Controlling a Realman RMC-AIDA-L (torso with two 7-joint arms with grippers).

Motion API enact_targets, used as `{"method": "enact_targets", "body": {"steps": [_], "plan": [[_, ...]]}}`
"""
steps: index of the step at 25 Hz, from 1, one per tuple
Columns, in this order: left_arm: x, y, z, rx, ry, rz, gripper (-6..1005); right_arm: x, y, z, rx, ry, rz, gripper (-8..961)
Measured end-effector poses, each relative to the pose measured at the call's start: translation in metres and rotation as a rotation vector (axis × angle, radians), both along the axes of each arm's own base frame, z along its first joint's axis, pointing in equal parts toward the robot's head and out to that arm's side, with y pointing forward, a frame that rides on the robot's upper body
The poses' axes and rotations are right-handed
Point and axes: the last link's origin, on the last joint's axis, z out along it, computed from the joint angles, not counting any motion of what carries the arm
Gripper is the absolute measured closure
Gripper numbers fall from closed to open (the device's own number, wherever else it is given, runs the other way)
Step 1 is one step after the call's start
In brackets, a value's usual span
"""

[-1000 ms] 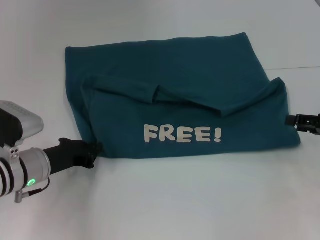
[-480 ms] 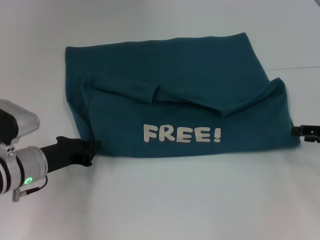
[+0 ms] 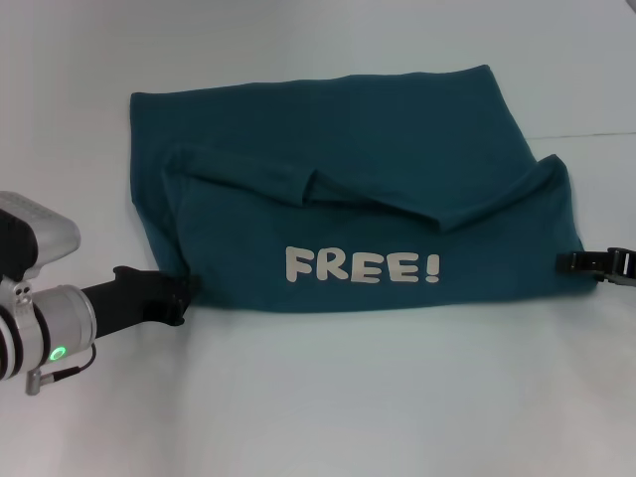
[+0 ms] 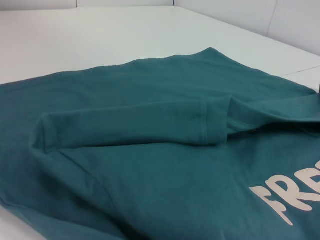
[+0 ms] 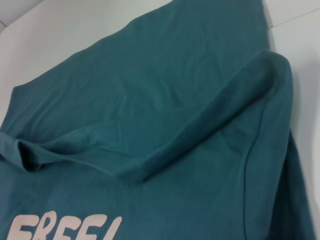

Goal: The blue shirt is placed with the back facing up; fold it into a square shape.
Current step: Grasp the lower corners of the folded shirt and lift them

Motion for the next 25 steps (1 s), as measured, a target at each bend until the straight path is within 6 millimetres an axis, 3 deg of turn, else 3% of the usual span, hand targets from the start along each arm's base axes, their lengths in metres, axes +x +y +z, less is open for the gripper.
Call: {"method": "enact_targets", "body": {"steps": [6, 11, 14, 20, 25], "plan": [[0.001, 0.001, 0.000, 0.000, -0.001, -0.001, 983, 0.000, 0.003, -0.001, 0.018, -0.003, -0.008, 316], [0.001, 0.001, 0.000, 0.000, -0.008, 0.008, 983, 0.000, 0.002, -0.002, 0.027, 0.000, -0.004, 449], [0.000, 0.000, 0.001, -0.001, -0.015, 0.013, 983, -0.002, 0.002, -0.002, 0.029, 0.008, 0.008, 671], [0.000, -0.005, 0.004, -0.013, -0.051, 0.028, 983, -0.004, 0.000, -0.003, 0.024, 0.022, 0.030, 899], [-0.003, -0.014, 0.007, -0.036, -0.098, 0.047, 983, 0.000, -0.003, 0.001, 0.027, 0.017, 0.028, 908]]}}
